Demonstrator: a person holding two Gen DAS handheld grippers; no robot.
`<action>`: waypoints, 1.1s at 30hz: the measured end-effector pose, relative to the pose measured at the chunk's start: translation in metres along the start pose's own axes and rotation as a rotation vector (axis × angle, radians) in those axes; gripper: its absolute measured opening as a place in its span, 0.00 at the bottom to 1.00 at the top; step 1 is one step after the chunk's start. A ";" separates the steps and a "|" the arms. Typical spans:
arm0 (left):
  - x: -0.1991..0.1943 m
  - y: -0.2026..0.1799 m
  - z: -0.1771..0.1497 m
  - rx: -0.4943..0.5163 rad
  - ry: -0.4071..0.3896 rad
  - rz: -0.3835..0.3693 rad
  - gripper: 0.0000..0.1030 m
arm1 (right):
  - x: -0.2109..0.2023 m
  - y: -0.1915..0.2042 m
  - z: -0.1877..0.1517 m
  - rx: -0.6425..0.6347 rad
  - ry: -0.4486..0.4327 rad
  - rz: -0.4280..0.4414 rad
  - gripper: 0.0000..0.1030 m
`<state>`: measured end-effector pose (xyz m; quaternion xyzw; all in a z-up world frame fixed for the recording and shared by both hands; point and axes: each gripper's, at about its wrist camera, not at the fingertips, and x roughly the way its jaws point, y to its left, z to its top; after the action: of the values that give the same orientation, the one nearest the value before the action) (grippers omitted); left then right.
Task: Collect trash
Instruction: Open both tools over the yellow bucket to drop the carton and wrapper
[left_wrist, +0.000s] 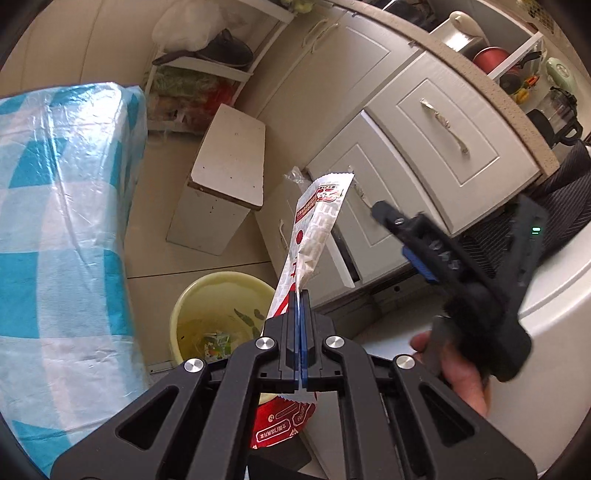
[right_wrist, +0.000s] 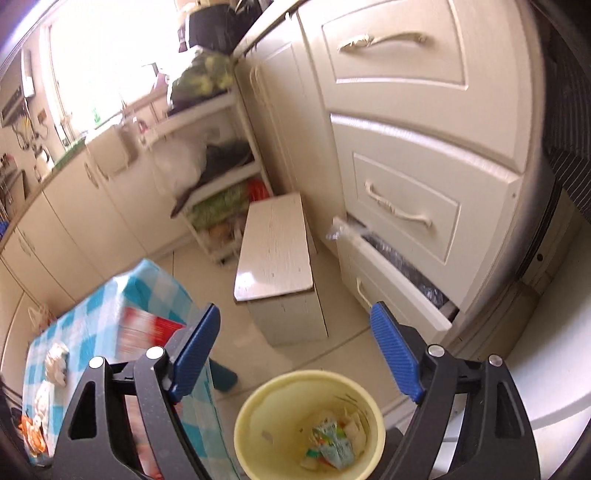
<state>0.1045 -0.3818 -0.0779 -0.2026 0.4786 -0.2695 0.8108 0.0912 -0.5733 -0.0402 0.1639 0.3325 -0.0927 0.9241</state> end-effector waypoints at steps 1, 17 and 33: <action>0.010 0.001 0.001 -0.012 0.010 0.011 0.01 | 0.000 -0.001 0.004 0.005 -0.018 0.000 0.78; 0.104 0.018 -0.006 -0.085 0.151 0.176 0.28 | 0.003 -0.003 0.009 -0.027 -0.055 -0.021 0.78; -0.083 -0.017 -0.019 0.246 -0.267 0.392 0.91 | -0.013 0.051 -0.004 -0.299 -0.092 -0.142 0.89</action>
<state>0.0501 -0.3438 -0.0215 -0.0398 0.3610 -0.1343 0.9220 0.0936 -0.5237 -0.0224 -0.0036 0.3105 -0.1145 0.9436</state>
